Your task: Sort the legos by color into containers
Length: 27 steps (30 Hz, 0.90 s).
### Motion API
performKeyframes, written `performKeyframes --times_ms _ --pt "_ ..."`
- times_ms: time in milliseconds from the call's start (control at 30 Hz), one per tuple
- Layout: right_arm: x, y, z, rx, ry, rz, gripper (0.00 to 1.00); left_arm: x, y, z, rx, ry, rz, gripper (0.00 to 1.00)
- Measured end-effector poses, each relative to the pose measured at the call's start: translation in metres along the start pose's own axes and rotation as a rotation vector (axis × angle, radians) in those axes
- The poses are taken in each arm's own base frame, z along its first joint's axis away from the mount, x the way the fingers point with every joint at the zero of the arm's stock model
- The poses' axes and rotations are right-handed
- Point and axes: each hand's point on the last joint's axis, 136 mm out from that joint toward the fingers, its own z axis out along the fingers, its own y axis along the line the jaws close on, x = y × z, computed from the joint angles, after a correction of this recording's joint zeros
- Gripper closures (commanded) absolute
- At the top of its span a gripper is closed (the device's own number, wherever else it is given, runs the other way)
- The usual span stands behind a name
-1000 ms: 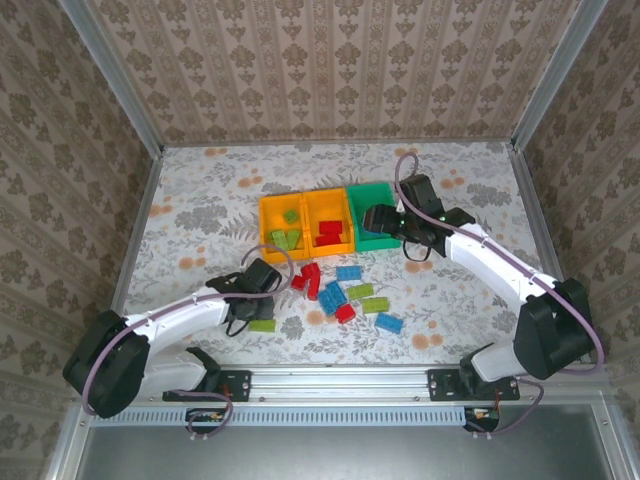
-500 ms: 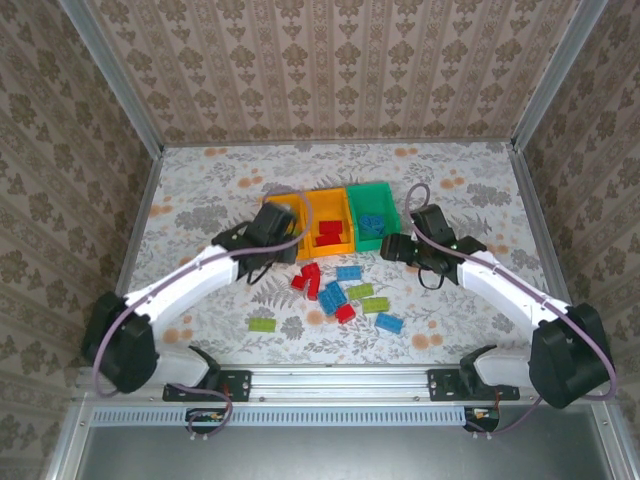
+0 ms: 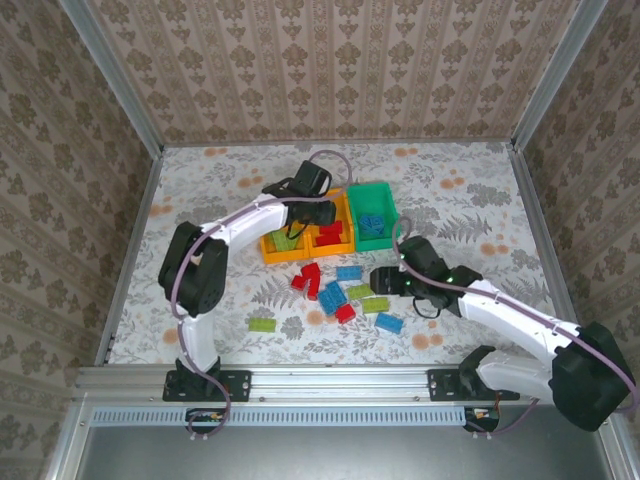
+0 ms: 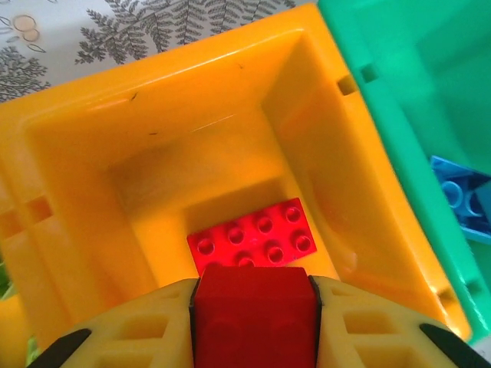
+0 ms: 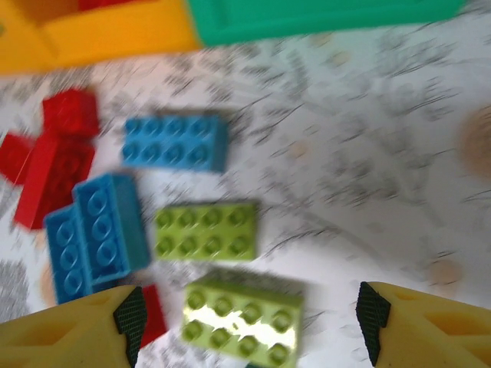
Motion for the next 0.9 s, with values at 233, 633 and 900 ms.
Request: performKeyframes --times_ms 233,633,900 --pt "0.041 0.036 0.007 -0.028 0.098 -0.159 0.25 -0.009 -0.003 0.002 0.025 -0.007 -0.006 0.31" --pt "0.07 0.079 0.028 0.004 0.186 -0.345 0.18 0.001 -0.003 -0.037 0.059 -0.035 -0.029 0.0" --pt "0.075 0.077 0.05 0.104 0.225 -0.391 0.22 0.031 0.03 -0.091 -0.005 -0.099 -0.061 0.0"
